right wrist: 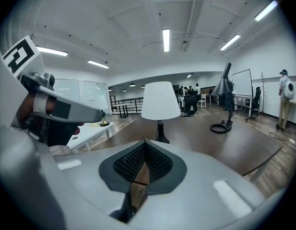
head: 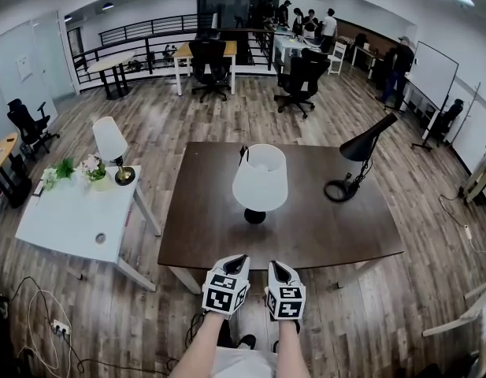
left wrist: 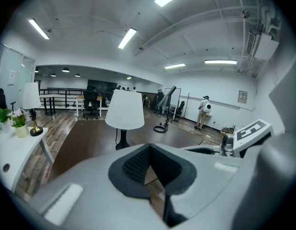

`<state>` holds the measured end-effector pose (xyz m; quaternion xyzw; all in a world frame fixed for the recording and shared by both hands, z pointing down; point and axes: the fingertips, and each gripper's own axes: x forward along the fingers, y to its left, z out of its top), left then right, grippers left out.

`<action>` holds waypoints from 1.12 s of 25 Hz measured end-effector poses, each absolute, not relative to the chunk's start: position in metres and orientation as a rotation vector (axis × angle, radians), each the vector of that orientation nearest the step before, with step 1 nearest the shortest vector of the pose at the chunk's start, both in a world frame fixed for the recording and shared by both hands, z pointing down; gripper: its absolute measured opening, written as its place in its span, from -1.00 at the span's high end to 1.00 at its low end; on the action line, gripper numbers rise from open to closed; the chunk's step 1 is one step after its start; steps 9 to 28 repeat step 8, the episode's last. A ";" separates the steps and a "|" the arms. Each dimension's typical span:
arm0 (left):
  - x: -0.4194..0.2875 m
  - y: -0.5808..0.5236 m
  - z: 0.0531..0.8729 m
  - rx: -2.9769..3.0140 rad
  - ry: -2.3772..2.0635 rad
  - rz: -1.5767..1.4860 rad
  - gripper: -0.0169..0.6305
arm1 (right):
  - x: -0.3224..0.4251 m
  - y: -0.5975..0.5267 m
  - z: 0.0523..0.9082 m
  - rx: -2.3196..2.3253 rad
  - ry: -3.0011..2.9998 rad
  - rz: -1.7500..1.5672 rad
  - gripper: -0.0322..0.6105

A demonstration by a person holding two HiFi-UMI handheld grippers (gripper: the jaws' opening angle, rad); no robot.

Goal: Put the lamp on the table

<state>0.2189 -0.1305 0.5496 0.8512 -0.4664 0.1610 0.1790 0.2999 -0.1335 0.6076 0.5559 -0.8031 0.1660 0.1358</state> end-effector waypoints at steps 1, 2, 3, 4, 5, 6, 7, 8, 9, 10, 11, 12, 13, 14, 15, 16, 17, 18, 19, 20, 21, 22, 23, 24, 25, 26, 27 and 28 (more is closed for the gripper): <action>0.218 -0.130 0.550 2.406 -1.318 0.455 0.95 | 0.299 -0.133 0.608 1.609 -2.325 0.482 0.82; 0.218 -0.130 0.551 2.405 -1.317 0.455 0.95 | 0.299 -0.133 0.608 1.609 -2.325 0.483 0.82; 0.218 -0.129 0.552 2.404 -1.316 0.455 0.95 | 0.298 -0.133 0.608 1.608 -2.324 0.484 0.82; 0.218 -0.129 0.552 2.403 -1.314 0.455 0.95 | 0.298 -0.133 0.608 1.609 -2.324 0.485 0.82; 0.218 -0.129 0.553 2.402 -1.313 0.455 0.95 | 0.299 -0.132 0.607 1.608 -2.324 0.485 0.82; 0.218 -0.128 0.553 2.401 -1.313 0.456 0.95 | 0.299 -0.132 0.607 1.608 -2.324 0.485 0.82; 0.218 -0.128 0.554 2.400 -1.312 0.456 0.95 | 0.299 -0.132 0.607 1.607 -2.324 0.485 0.82; 0.218 -0.128 0.554 2.399 -1.312 0.457 0.95 | 0.299 -0.132 0.607 1.606 -2.325 0.485 0.82; 0.218 -0.128 0.554 2.399 -1.312 0.457 0.95 | 0.299 -0.132 0.607 1.606 -2.325 0.485 0.82; 0.218 -0.128 0.554 2.399 -1.312 0.457 0.95 | 0.299 -0.132 0.607 1.606 -2.325 0.485 0.82; 0.218 -0.128 0.554 2.399 -1.312 0.457 0.95 | 0.299 -0.132 0.607 1.606 -2.325 0.485 0.82; 0.218 -0.128 0.554 2.399 -1.312 0.457 0.95 | 0.299 -0.132 0.607 1.606 -2.325 0.485 0.82; 0.218 -0.128 0.554 2.399 -1.312 0.457 0.95 | 0.299 -0.132 0.607 1.606 -2.325 0.485 0.82; 0.218 -0.128 0.554 2.399 -1.312 0.457 0.95 | 0.299 -0.132 0.607 1.606 -2.325 0.485 0.82; 0.218 -0.128 0.554 2.399 -1.312 0.457 0.95 | 0.299 -0.132 0.607 1.606 -2.325 0.485 0.82; 0.218 -0.128 0.554 2.399 -1.312 0.457 0.95 | 0.299 -0.132 0.607 1.606 -2.325 0.485 0.82; 0.218 -0.128 0.554 2.399 -1.312 0.457 0.95 | 0.299 -0.132 0.607 1.606 -2.325 0.485 0.82; 0.218 -0.128 0.554 2.399 -1.312 0.457 0.95 | 0.299 -0.132 0.607 1.606 -2.325 0.485 0.82; 0.218 -0.128 0.554 2.399 -1.312 0.457 0.95 | 0.299 -0.132 0.607 1.606 -2.325 0.485 0.82; 0.218 -0.128 0.554 2.399 -1.312 0.457 0.95 | 0.299 -0.132 0.607 1.606 -2.325 0.485 0.82; 0.218 -0.128 0.554 2.399 -1.312 0.457 0.95 | 0.299 -0.132 0.607 1.606 -2.325 0.485 0.82; 0.218 -0.128 0.554 2.399 -1.312 0.457 0.95 | 0.299 -0.132 0.607 1.606 -2.325 0.485 0.82; 0.218 -0.128 0.554 2.399 -1.312 0.457 0.95 | 0.299 -0.132 0.607 1.606 -2.325 0.485 0.82; 0.218 -0.128 0.554 2.399 -1.312 0.457 0.95 | 0.299 -0.132 0.607 1.606 -2.325 0.485 0.82; 0.218 -0.128 0.554 2.399 -1.312 0.457 0.95 | 0.299 -0.132 0.607 1.606 -2.325 0.485 0.82; 0.218 -0.128 0.554 2.399 -1.312 0.457 0.95 | 0.299 -0.132 0.607 1.606 -2.325 0.485 0.82; 0.218 -0.128 0.554 2.399 -1.312 0.457 0.95 | 0.299 -0.132 0.607 1.606 -2.325 0.485 0.82; 0.218 -0.128 0.554 2.399 -1.312 0.457 0.95 | 0.299 -0.132 0.607 1.606 -2.325 0.485 0.82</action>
